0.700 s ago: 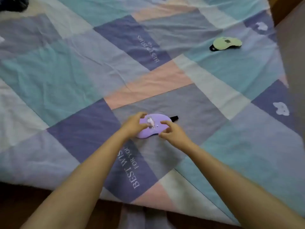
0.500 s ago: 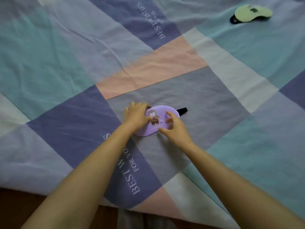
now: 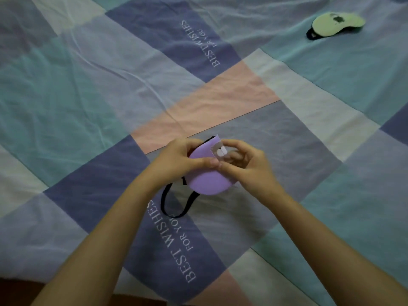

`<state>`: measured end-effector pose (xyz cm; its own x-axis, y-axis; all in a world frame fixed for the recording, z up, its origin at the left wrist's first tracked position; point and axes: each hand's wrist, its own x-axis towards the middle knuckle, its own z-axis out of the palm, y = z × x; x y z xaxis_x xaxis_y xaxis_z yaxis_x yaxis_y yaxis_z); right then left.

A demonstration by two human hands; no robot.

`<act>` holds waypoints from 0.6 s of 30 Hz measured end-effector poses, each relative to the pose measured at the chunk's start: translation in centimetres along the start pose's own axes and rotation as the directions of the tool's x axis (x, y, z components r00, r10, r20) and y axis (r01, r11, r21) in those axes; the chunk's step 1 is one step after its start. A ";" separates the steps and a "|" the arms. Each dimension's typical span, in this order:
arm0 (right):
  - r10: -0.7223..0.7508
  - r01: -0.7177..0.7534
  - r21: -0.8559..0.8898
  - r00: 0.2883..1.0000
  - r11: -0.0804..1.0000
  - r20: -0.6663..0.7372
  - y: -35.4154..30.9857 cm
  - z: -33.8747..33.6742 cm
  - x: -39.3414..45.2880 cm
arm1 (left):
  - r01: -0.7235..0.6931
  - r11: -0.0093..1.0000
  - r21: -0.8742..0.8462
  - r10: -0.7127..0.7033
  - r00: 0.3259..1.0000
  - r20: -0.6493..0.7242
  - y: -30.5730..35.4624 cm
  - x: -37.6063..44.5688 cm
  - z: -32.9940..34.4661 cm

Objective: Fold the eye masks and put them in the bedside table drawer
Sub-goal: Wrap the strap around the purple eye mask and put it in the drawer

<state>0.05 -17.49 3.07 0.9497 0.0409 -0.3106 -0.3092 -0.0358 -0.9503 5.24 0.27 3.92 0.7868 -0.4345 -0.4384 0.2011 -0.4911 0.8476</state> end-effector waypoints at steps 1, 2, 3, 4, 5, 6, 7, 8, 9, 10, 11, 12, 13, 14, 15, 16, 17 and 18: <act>0.014 -0.013 0.008 0.998 1.000 -0.053 -0.1 0.0 0.2 | 0.010 0.999 -0.032 -0.010 1.000 -0.006 0.2 0.1 0.0; 0.043 -0.036 0.055 0.991 0.998 -0.124 0.0 0.1 0.3 | 0.007 0.995 -0.096 -0.012 0.999 -0.048 0.3 0.2 0.1; 0.091 -0.062 0.151 0.977 0.987 -0.193 0.3 0.2 0.2 | 0.013 0.984 -0.180 -0.034 0.993 -0.114 0.3 0.2 0.4; 0.151 -0.083 0.266 0.957 0.960 -0.247 0.6 0.5 0.1 | 0.025 0.958 -0.285 -0.078 0.981 -0.176 0.1 0.2 0.8; 0.211 -0.103 0.356 0.937 0.929 -0.280 1.0 0.8 -0.2 | 0.037 0.920 -0.390 -0.134 0.965 -0.224 -0.1 0.1 1.2; 0.252 -0.125 0.389 0.921 0.913 -0.297 1.4 1.3 -0.6 | 0.045 0.874 -0.484 -0.191 0.947 -0.257 -0.3 0.1 1.7; 0.270 -0.150 0.368 0.915 0.918 -0.300 1.9 1.8 -1.1 | 0.047 0.828 -0.558 -0.240 0.930 -0.278 -0.5 0.1 2.3; 0.269 -0.171 0.322 0.919 0.931 -0.290 2.4 2.4 -1.7 | 0.049 0.794 -0.606 -0.278 0.916 -0.289 -0.8 0.0 2.9; 0.255 -0.178 0.277 0.928 0.944 -0.271 2.7 2.9 -2.3 | 0.056 0.773 -0.632 -0.304 0.907 -0.292 -1.0 0.0 3.4; 0.232 -0.171 0.240 0.938 0.956 -0.256 3.0 3.4 -2.7 | 0.071 0.763 -0.643 -0.326 0.901 -0.288 -1.1 -0.2 3.9; 0.211 -0.159 0.211 0.945 0.964 -0.251 3.3 3.8 -3.1 | 0.090 0.762 -0.642 -0.342 0.897 -0.281 -1.2 -0.4 4.3; 0.195 -0.151 0.183 0.947 0.971 -0.253 3.4 3.9 -3.4 | 0.105 0.762 -0.639 -0.353 0.895 -0.274 -1.4 -0.6 4.6; 0.183 -0.146 0.155 0.948 0.977 -0.260 3.4 4.0 -3.5 | 0.111 0.763 -0.637 -0.358 0.893 -0.273 -1.6 -0.8 4.8; 0.183 -0.154 0.127 0.946 0.980 -0.267 3.5 3.9 -3.7 | 0.111 0.761 -0.640 -0.363 0.889 -0.278 -1.8 -0.9 4.8; 0.195 -0.171 0.110 0.944 0.979 -0.267 3.6 3.8 -3.9 | 0.106 0.758 -0.643 -0.370 0.882 -0.291 -2.2 -1.0 4.8; 0.219 -0.197 0.109 0.942 0.974 -0.254 3.7 3.6 -4.1 | 0.099 0.755 -0.649 -0.383 0.869 -0.313 -2.5 -1.0 4.7; 0.247 -0.222 0.131 0.942 0.966 -0.225 3.7 3.4 -4.2 | 0.087 0.748 -0.658 -0.401 0.849 -0.344 -3.0 -1.0 4.6; 0.285 -0.256 0.172 0.942 0.951 -0.176 3.6 3.1 -4.5 | 0.075 0.736 -0.673 -0.424 0.825 -0.373 -3.4 -0.9 4.5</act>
<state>-5.47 -14.67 0.92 0.8152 -0.1475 -0.5601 -0.5459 0.1274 -0.8281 1.22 -1.01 0.11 0.7815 0.1311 -0.6099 0.5993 0.1139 0.7924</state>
